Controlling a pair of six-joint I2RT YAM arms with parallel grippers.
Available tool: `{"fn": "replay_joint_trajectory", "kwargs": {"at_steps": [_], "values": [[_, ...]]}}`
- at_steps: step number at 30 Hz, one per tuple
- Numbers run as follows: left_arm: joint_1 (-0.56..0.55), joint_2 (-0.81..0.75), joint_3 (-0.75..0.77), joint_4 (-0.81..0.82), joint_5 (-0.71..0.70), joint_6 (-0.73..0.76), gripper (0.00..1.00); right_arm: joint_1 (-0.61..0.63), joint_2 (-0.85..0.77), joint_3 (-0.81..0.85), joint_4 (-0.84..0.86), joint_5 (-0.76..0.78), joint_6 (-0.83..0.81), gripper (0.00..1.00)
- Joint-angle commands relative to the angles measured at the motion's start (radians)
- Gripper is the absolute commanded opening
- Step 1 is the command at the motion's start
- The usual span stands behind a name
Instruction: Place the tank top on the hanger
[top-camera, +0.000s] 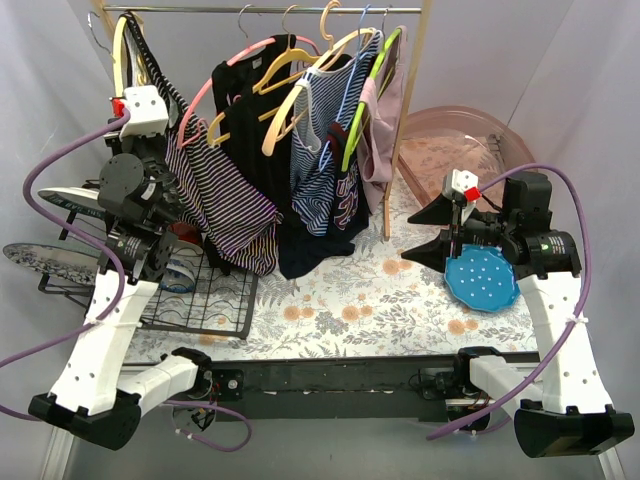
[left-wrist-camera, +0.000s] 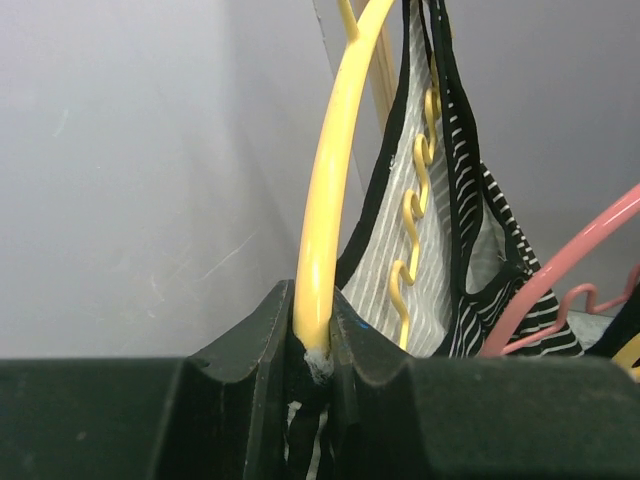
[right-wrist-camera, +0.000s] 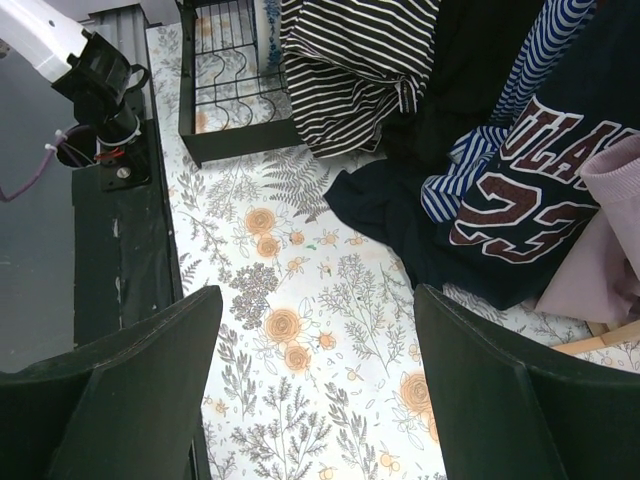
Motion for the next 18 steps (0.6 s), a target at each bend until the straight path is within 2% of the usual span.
{"fn": "replay_joint_trajectory", "kwargs": {"at_steps": [1,2,8,18], "values": [[-0.016,-0.026,0.067,0.091,0.091,-0.089,0.0,-0.007,-0.003,-0.01,0.038,-0.034,0.018,0.86],[-0.017,-0.016,0.059,0.035,0.117,-0.113,0.0,-0.007,-0.005,-0.014,0.04,-0.033,0.018,0.86],[0.021,0.044,0.02,-0.066,0.261,-0.271,0.0,-0.008,-0.034,-0.044,0.041,-0.017,0.014,0.86],[0.088,0.099,0.021,-0.101,0.436,-0.311,0.0,-0.011,-0.038,-0.061,0.051,-0.031,0.008,0.86]]}}
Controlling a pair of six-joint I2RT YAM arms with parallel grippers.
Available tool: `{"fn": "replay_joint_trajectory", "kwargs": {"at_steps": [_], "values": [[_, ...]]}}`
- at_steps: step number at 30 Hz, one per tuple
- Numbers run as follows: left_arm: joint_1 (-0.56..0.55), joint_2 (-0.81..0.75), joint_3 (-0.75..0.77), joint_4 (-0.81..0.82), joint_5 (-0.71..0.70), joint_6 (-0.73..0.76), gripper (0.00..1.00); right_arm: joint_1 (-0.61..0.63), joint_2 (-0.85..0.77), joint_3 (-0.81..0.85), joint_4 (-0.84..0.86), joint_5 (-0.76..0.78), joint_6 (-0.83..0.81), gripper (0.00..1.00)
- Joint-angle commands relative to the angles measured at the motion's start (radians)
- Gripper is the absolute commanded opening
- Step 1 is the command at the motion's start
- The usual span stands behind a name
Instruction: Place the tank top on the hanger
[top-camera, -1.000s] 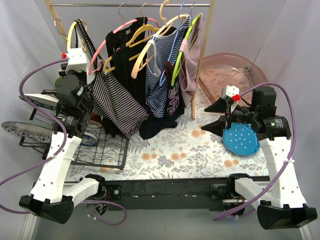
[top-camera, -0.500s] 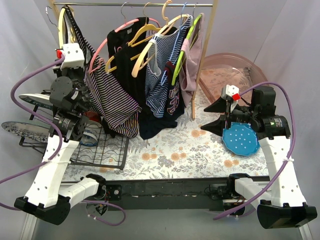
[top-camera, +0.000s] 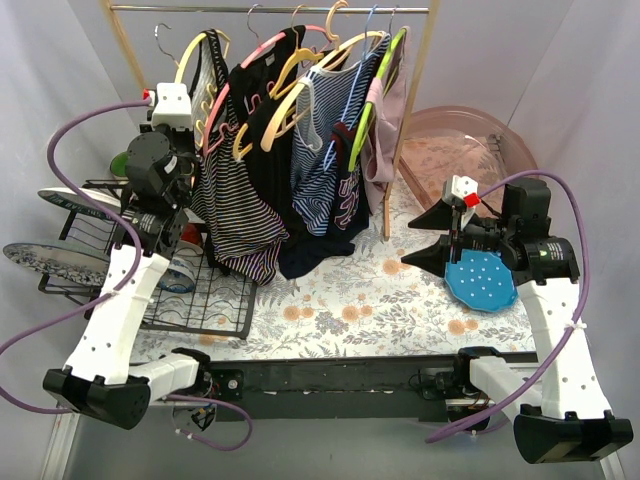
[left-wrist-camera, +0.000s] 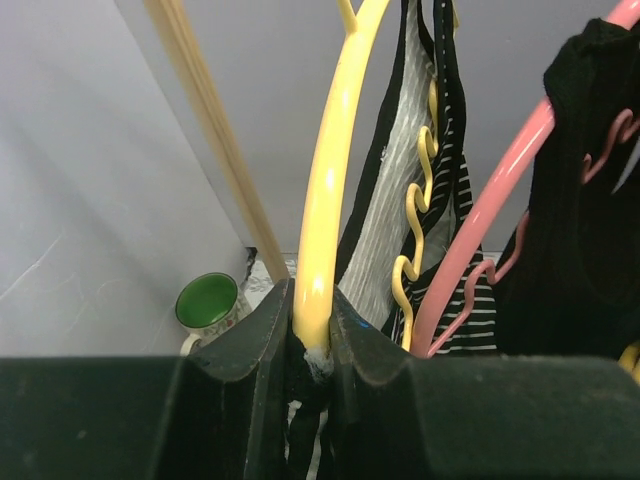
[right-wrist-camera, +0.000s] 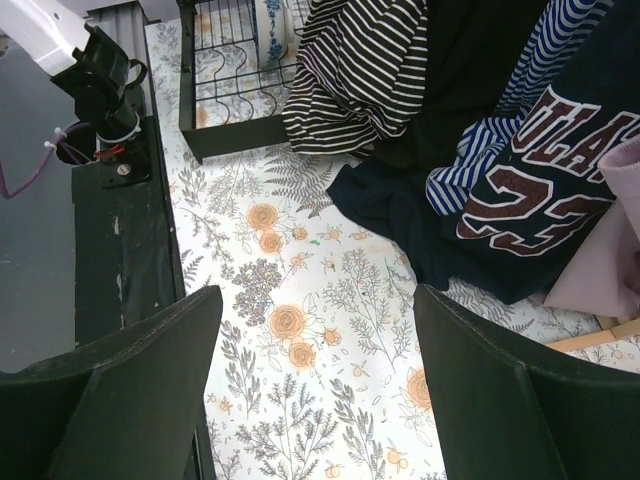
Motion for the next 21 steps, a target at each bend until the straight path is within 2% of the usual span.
{"fn": "replay_joint_trajectory", "kwargs": {"at_steps": [1,8,13,21], "values": [[0.027,0.0,0.037,0.041,0.12,-0.026,0.0,-0.007,-0.005,-0.01,0.032,-0.038,-0.001,0.86],[0.055,0.054,0.08,0.078,0.18,0.013,0.0,-0.009,-0.011,-0.025,0.036,-0.055,-0.001,0.86],[0.084,0.066,0.052,0.127,0.231,0.065,0.0,-0.009,-0.019,-0.036,0.038,-0.064,-0.001,0.86],[0.099,-0.041,-0.141,0.237,0.225,0.173,0.0,-0.009,-0.024,-0.045,0.043,-0.075,-0.001,0.86]]}}
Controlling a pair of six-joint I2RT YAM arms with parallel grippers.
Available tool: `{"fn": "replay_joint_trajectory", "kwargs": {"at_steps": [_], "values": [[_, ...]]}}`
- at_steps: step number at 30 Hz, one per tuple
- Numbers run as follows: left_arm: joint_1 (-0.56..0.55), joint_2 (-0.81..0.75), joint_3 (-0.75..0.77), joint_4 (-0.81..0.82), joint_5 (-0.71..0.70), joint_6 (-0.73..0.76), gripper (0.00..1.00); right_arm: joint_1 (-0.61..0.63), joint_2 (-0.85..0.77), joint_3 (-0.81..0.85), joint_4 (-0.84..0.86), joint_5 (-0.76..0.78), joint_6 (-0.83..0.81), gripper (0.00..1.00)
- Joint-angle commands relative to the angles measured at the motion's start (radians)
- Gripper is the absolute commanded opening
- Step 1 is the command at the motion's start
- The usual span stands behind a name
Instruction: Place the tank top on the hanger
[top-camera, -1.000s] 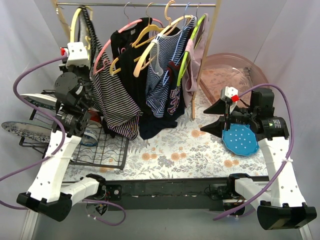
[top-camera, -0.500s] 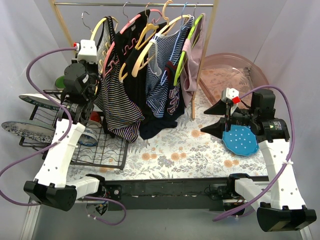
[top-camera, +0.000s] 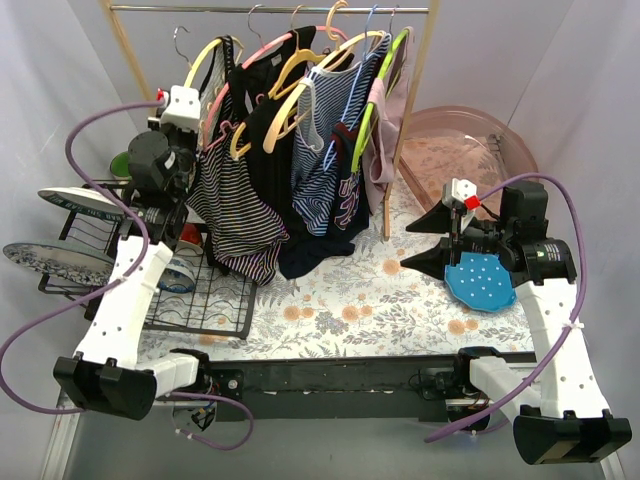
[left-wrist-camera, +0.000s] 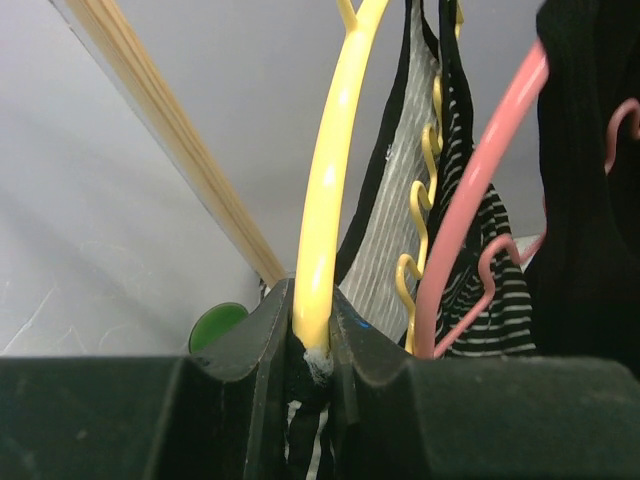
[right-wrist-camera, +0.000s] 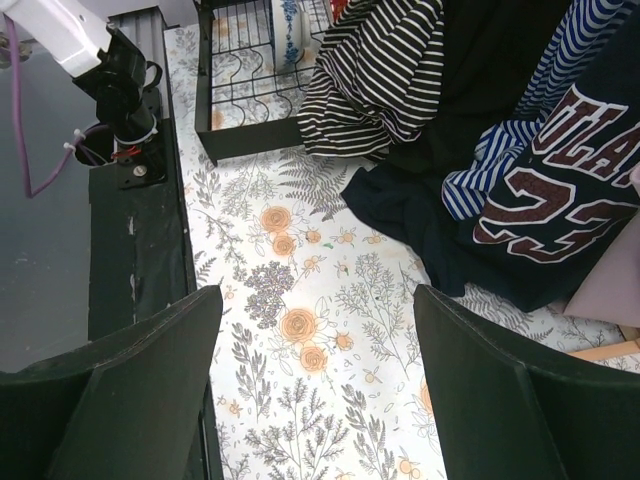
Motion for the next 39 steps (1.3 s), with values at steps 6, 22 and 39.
{"fn": "replay_joint_trajectory", "kwargs": {"at_steps": [6,22,39], "values": [[0.008,-0.177,-0.169,0.168,-0.002,0.144,0.0,-0.004,-0.008,-0.014,0.036,-0.046,0.003,0.86],[0.074,-0.058,-0.137,0.335,0.099,0.146,0.0,-0.005,-0.034,-0.018,0.03,-0.042,0.005,0.86],[0.131,-0.197,-0.358,0.415,0.13,0.123,0.0,-0.01,-0.043,-0.037,0.048,-0.082,0.008,0.86]]}}
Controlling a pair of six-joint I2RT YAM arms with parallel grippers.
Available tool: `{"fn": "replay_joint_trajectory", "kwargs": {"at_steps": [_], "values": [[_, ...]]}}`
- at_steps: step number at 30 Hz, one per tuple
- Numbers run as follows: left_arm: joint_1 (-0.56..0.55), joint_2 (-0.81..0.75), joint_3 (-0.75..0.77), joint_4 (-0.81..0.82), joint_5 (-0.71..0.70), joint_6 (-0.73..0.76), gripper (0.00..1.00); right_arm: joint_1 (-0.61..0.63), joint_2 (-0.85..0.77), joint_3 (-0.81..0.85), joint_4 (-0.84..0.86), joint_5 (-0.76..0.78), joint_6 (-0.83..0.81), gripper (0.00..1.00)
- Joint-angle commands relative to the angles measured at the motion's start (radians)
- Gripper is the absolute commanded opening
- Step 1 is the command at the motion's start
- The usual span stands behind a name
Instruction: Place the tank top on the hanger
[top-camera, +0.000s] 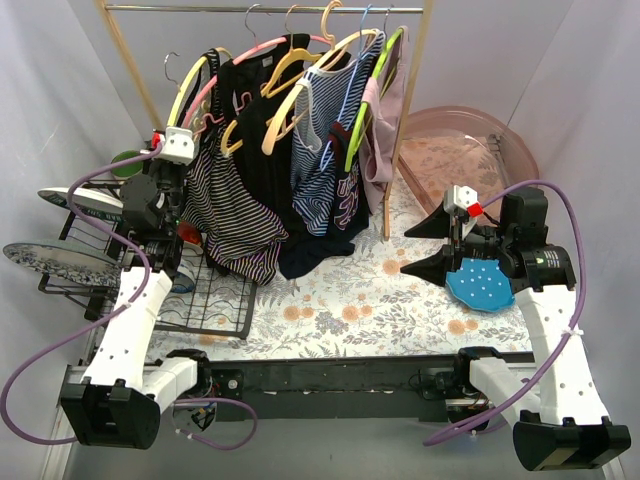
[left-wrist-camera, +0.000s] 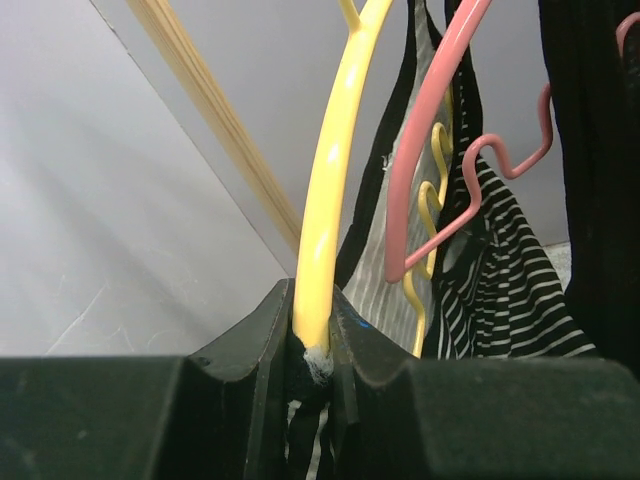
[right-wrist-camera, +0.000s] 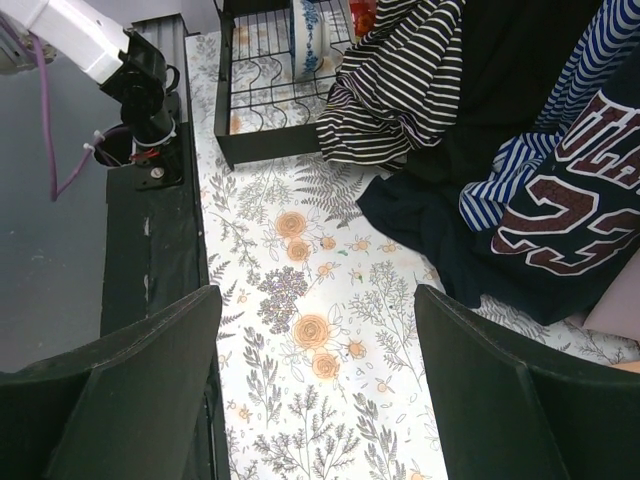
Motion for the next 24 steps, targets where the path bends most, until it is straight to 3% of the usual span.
{"fn": "replay_joint_trajectory", "kwargs": {"at_steps": [1,8,15,24], "values": [[0.011,-0.005,0.015,0.115,0.004,-0.006,0.0,-0.009,-0.006,0.003,0.032,-0.037,0.004,0.86],[0.039,0.111,0.093,0.156,-0.022,-0.049,0.0,-0.011,-0.031,-0.005,0.027,-0.032,0.004,0.86],[0.076,0.148,0.059,0.236,0.01,-0.081,0.0,-0.014,-0.038,-0.008,0.027,-0.044,0.004,0.86],[0.119,0.191,0.173,0.228,0.216,-0.213,0.0,-0.018,-0.051,-0.026,0.039,-0.043,0.002,0.86]]}}
